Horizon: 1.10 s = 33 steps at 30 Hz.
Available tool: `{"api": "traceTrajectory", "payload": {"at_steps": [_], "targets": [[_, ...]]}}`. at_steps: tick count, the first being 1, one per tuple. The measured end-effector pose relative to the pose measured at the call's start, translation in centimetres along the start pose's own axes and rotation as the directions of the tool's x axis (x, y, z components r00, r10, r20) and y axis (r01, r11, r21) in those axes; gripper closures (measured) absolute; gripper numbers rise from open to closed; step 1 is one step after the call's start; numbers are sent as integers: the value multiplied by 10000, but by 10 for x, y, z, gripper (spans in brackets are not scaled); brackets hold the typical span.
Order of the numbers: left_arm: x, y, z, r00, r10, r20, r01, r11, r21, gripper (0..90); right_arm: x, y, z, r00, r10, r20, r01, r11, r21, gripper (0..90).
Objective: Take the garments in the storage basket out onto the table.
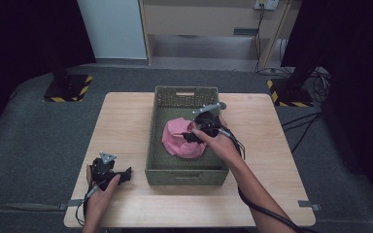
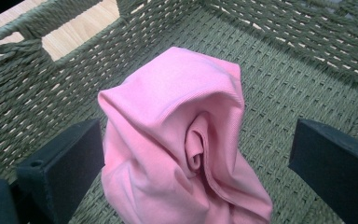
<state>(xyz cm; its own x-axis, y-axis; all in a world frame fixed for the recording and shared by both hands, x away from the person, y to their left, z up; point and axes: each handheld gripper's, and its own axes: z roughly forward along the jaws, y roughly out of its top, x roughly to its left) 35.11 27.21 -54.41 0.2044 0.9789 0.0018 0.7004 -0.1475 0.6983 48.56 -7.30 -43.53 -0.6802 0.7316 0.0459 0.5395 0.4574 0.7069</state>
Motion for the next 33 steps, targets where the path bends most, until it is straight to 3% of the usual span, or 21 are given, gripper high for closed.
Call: {"api": "traceTrajectory", "payload": {"at_steps": [17, 33], "targets": [[0, 0, 0, 10000, 1, 3, -1, 10000, -2, 0, -4, 2, 17, 9995, 272, -167, -267, 9992, 312, 35], [0, 0, 0, 10000, -1, 4, 1, 10000, -2, 0, -8, 18, 24, 9996, 258, -123, -254, 9990, 368, 33]]}}
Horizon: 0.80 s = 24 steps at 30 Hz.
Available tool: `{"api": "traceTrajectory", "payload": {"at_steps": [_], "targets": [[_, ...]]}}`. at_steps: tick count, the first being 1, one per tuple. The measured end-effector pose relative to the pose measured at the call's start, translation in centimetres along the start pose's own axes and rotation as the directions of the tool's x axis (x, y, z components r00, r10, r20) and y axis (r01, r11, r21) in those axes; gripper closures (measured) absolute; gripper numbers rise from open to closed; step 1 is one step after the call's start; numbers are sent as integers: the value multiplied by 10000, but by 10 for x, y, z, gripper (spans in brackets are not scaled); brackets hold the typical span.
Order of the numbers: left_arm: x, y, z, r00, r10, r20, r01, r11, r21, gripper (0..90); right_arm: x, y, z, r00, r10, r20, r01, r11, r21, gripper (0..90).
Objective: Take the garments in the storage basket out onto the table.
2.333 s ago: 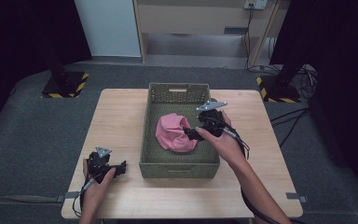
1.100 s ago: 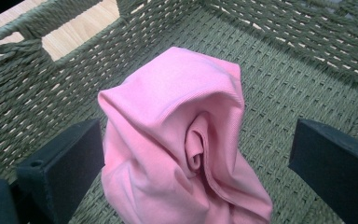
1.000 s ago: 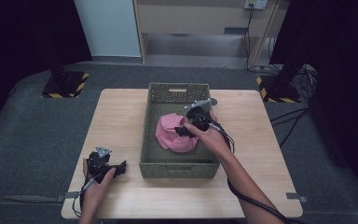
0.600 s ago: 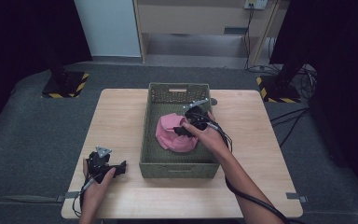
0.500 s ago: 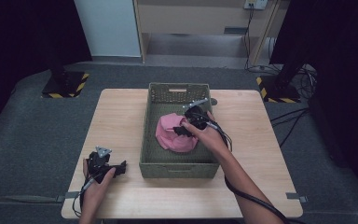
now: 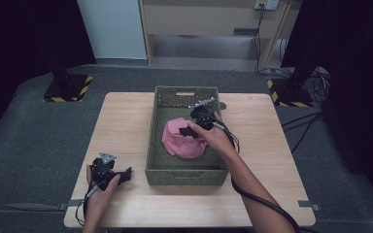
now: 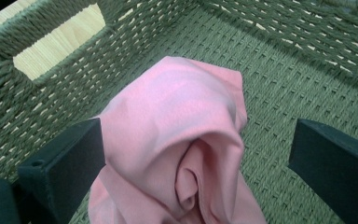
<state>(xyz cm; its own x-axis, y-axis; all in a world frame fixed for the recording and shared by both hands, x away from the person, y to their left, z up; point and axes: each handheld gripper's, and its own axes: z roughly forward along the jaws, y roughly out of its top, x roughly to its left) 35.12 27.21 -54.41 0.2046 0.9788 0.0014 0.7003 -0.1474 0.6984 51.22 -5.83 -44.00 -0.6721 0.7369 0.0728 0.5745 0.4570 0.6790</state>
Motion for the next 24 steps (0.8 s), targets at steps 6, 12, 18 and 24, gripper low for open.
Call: {"api": "traceTrajectory", "payload": {"at_steps": [6, 12, 18, 24], "targets": [[0, 0, 0, 10000, 2, 0, -2, 10000, 0, 0, -1, 5, 3, 10000, 30, 3, -30, 10000, 5, 32], [0, 0, 0, 10000, 3, -1, -3, 10000, 2, 0, -1, 4, 7, 10000, 49, -42, -48, 10000, 87, 32], [0, 0, 0, 10000, 4, 1, -4, 10000, 2, 0, -1, 5, 15, 9997, 196, -137, -194, 9997, 175, 33], [0, 0, 0, 10000, 4, 0, -4, 10000, 2, 0, -1, 6, 22, 9996, 226, -153, -222, 9994, 255, 34]]}}
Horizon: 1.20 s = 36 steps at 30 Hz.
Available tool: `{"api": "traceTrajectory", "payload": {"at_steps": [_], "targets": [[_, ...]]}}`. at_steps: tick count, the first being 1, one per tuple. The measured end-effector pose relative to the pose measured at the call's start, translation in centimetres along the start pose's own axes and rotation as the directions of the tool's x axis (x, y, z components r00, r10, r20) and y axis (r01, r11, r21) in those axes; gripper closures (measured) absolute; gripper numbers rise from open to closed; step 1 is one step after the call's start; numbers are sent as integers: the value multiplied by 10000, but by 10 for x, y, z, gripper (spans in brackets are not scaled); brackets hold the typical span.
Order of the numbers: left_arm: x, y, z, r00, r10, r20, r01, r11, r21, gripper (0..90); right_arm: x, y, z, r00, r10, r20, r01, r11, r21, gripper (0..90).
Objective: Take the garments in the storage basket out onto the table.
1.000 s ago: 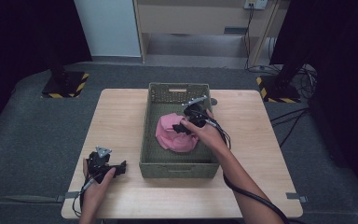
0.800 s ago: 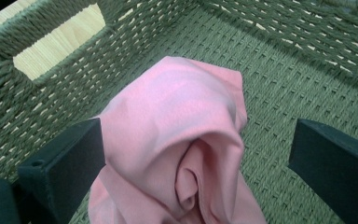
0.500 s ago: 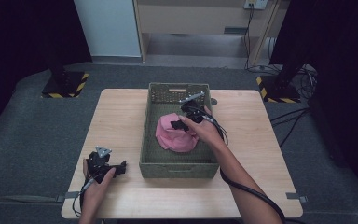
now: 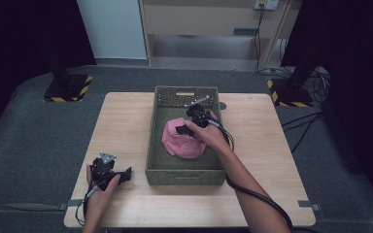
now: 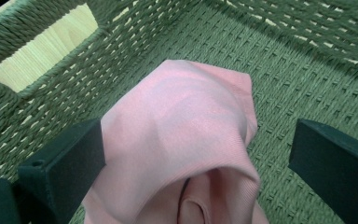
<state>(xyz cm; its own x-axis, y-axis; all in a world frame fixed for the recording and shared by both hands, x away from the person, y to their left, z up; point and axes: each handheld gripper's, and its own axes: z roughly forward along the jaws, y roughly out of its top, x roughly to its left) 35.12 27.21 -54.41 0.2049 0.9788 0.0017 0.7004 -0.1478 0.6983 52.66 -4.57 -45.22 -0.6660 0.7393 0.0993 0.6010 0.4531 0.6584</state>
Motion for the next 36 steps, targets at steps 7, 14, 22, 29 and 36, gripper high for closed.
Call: {"api": "traceTrajectory", "payload": {"at_steps": [7, 14, 22, 29, 36], "targets": [[0, 0, 0, 10000, -1, -1, 1, 10000, 0, 0, 2, -2, 10, 10000, -56, -63, 57, 9997, 237, 36], [0, 0, 0, 10000, -1, 1, 1, 10000, 1, 0, 5, -6, 16, 9998, -106, -145, 111, 9993, 345, 45], [0, 0, 0, 10000, -1, 1, 1, 10000, 1, 0, 12, -13, 29, 9986, -490, -187, 506, 9939, 976, 34], [0, 0, 0, 10000, -1, 0, 1, 10000, 0, 0, 14, -15, 34, 9983, -571, -135, 584, 9909, 1210, 34], [0, 0, 0, 10000, 2, 0, -2, 10000, 1, 0, 13, -15, 39, 9985, -542, -115, 553, 9876, 1470, 35]]}}
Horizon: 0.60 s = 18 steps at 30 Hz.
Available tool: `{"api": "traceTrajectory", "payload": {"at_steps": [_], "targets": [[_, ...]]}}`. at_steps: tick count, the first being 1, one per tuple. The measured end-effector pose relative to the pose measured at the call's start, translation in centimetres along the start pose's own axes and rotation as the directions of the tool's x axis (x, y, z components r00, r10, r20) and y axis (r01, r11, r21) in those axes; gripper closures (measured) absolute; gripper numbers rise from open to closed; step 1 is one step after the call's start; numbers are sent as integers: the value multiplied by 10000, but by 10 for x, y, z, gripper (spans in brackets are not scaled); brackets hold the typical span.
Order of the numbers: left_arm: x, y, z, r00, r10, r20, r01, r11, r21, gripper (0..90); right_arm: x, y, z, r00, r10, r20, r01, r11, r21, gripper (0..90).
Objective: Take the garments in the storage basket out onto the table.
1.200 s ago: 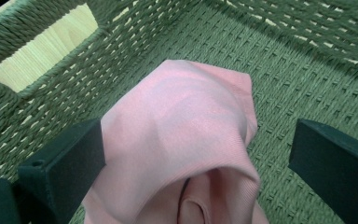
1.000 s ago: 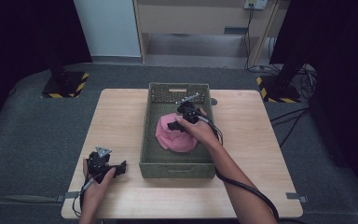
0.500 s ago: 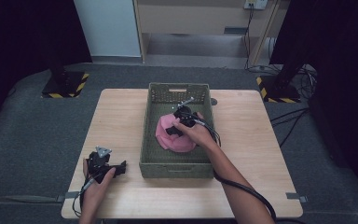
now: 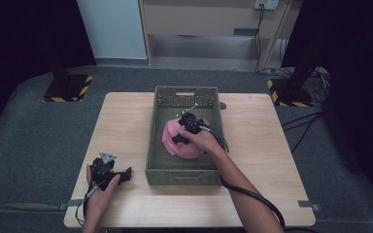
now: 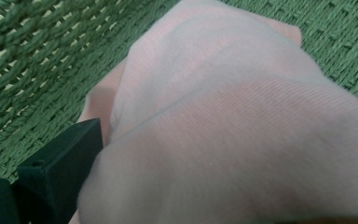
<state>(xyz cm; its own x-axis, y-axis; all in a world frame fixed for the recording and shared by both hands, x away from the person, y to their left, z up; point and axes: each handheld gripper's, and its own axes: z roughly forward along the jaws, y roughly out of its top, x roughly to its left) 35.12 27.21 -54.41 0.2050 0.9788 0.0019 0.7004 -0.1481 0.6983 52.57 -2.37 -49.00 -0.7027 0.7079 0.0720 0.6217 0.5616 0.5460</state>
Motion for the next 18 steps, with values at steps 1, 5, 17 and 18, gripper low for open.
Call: {"api": "traceTrajectory", "payload": {"at_steps": [1, 5, 17, 18], "targets": [[0, 0, 0, 10000, -3, 2, 3, 10000, 0, 0, 0, 0, 2, 10000, 0, -2, 0, 10000, 68, 36], [0, 0, 0, 10000, -2, 2, 2, 10000, 1, 0, -2, -1, 5, 10000, -38, -32, 38, 9999, 167, 38], [0, 0, 0, 10000, -2, 0, 2, 10000, 1, 0, -4, 1, 12, 9999, 53, -130, -48, 9994, 343, 96], [0, 0, 0, 10000, -1, 1, 1, 10000, 1, 0, -5, 1, 13, 9998, 42, -184, -35, 9992, 399, 114]]}}
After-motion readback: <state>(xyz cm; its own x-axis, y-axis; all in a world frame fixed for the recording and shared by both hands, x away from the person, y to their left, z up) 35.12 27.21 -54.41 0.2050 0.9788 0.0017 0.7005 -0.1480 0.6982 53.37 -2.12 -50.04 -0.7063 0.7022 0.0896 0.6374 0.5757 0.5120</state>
